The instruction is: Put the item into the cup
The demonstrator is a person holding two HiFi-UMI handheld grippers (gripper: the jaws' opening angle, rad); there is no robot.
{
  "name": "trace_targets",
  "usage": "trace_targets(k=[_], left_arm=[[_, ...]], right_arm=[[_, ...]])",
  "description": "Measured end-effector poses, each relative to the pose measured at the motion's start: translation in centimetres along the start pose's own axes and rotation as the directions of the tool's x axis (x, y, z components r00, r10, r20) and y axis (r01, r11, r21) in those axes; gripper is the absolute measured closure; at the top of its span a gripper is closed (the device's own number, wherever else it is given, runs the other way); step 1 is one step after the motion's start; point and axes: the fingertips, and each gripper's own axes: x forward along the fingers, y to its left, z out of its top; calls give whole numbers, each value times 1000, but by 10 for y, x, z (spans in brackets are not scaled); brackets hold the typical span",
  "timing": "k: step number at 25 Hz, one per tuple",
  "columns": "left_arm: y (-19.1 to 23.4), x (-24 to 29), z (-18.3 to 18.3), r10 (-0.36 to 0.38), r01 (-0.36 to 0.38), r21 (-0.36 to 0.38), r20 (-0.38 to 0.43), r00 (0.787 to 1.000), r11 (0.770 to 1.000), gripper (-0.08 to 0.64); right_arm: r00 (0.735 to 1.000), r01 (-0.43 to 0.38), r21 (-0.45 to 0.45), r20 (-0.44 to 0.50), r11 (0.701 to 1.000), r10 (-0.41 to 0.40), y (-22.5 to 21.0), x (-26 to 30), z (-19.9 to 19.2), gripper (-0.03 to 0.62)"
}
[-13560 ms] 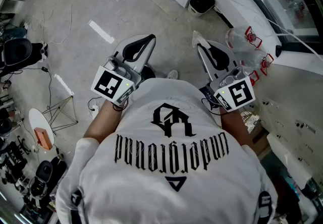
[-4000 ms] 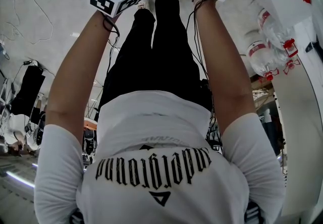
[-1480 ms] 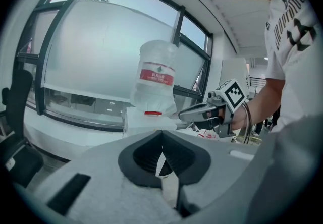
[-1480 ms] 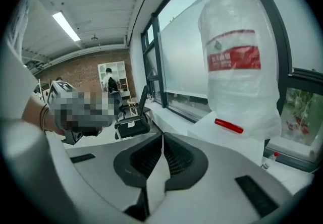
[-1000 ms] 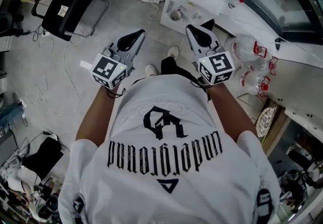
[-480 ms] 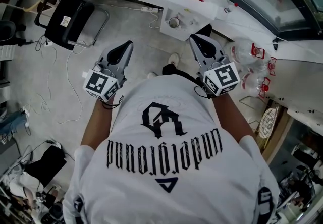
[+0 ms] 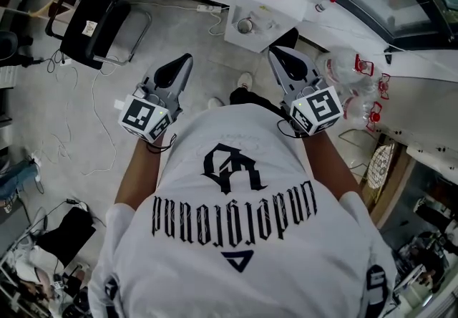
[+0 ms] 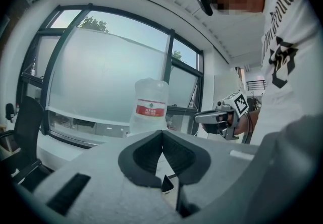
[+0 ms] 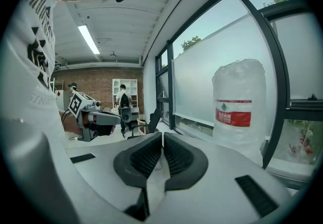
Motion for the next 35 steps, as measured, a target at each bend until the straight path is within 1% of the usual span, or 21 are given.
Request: trace_targets(k=[9, 11, 14, 18, 21, 28, 35], left_arm=[[-19, 0, 6, -9, 9, -24, 16, 1000, 1000, 548], [-24, 3, 8, -8, 8, -30, 13, 1000, 1000, 548], [-37, 15, 8, -20, 20, -35, 8, 1000, 999, 548], [-69, 39, 0, -56, 55, -42, -14, 998, 998, 548], [-90, 54, -2, -61, 60, -44, -19, 998, 997, 548], [-138, 79, -9, -39, 37, -50, -34, 999, 998, 548], [-199, 90, -22, 14, -16, -52, -42, 999, 999, 548]], right_arm=[[999, -54, -29, -11, 998, 53, 6, -11, 1, 568], [998, -70, -41, -11, 997, 70, 6, -15, 1, 568], [997, -73, -46, -11, 996, 73, -2, -28, -2, 568], [997, -75, -38, -19, 996, 74, -16, -57, -12, 568], [997, -76, -26, -25, 997, 76, -29, -79, -22, 568], [994, -110, -21, -23, 994, 110, -50, -126, -37, 568], [987, -162, -17, 0, 987, 162, -65, -179, -53, 568]])
